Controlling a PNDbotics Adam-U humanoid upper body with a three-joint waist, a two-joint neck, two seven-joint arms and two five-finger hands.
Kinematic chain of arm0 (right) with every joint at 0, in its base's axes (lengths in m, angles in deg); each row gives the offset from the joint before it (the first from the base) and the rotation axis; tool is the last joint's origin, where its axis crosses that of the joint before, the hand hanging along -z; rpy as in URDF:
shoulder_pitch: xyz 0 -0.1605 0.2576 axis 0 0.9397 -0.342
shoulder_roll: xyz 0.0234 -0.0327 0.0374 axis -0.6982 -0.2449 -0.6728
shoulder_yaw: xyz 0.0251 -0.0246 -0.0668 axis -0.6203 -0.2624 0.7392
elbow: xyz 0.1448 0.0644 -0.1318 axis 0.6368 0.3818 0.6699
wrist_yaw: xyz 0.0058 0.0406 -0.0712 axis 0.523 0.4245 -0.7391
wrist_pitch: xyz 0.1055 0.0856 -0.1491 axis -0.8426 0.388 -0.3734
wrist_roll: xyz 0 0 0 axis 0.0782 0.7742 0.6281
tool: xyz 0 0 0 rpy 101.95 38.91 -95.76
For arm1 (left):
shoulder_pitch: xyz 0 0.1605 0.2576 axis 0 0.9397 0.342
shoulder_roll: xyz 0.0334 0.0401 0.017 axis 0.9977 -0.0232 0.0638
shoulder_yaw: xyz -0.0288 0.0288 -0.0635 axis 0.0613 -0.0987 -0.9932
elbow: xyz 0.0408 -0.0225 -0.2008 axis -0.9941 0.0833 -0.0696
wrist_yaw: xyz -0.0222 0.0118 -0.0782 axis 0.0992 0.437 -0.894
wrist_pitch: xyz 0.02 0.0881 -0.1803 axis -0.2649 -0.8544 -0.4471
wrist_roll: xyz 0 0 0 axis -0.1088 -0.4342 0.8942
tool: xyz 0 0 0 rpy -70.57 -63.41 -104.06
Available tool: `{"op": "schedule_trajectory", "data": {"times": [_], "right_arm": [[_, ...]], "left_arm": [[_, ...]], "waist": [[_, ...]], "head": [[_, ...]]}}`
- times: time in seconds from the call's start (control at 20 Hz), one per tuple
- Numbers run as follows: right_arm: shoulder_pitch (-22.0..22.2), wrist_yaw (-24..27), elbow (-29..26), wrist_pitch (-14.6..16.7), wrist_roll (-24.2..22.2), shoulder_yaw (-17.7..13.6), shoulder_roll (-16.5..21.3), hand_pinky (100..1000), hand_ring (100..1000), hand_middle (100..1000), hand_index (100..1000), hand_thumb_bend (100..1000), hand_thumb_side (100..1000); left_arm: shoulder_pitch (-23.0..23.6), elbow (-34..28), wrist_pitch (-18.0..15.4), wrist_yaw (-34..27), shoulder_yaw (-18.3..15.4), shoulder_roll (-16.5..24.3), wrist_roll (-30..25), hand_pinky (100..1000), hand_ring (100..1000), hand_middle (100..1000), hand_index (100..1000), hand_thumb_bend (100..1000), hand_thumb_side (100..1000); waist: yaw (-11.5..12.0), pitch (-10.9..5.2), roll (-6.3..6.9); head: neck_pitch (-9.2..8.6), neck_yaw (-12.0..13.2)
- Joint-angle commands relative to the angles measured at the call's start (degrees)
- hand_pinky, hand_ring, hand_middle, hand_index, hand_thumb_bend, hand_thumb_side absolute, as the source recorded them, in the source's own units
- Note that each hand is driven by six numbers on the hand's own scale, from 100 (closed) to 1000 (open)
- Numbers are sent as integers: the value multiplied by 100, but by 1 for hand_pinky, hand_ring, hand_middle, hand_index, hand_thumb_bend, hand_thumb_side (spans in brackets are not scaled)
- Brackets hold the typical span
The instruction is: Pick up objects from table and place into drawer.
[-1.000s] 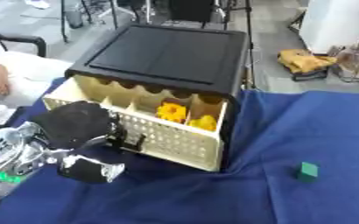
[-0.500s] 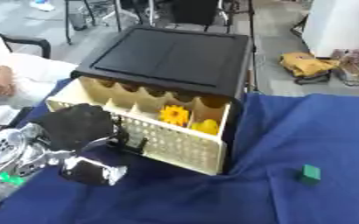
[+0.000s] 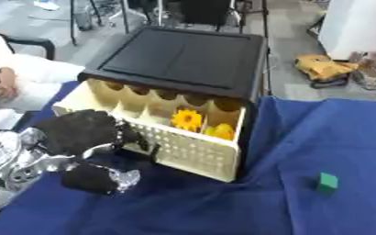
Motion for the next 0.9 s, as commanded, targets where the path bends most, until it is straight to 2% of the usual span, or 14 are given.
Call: {"op": "schedule_trajectory", "data": {"times": [0.05,0.35,0.45,0.7,0.9], "right_arm": [[-50,-30,-88,82,108,-6,51,680,718,565,702,100,1000],[-60,-38,-88,72,120,-14,77,679,718,564,702,100,1000],[-49,-20,-88,52,129,-26,111,679,719,564,702,100,1000],[-42,27,-88,18,130,-59,189,679,719,563,702,100,1000],[-37,34,-88,-4,142,-93,214,679,718,564,701,100,1000]], "left_arm": [[-38,-38,-54,-87,-139,159,-77,100,331,484,902,128,1000],[-4,-38,-78,-66,-171,174,-139,100,334,483,865,135,1000],[15,-38,-94,-56,-190,190,-134,100,332,481,859,136,1000],[40,-38,-117,-193,-373,178,9,100,323,472,853,129,1000],[-15,-38,-146,-461,-584,151,197,100,300,450,841,110,1000]], "waist": [[8,-94,20],[-29,-83,40],[-50,-69,61],[-74,-46,82],[-46,-44,73]], "head": [[-3,-8],[-26,-6],[27,-18],[115,-44],[119,-38]]}}
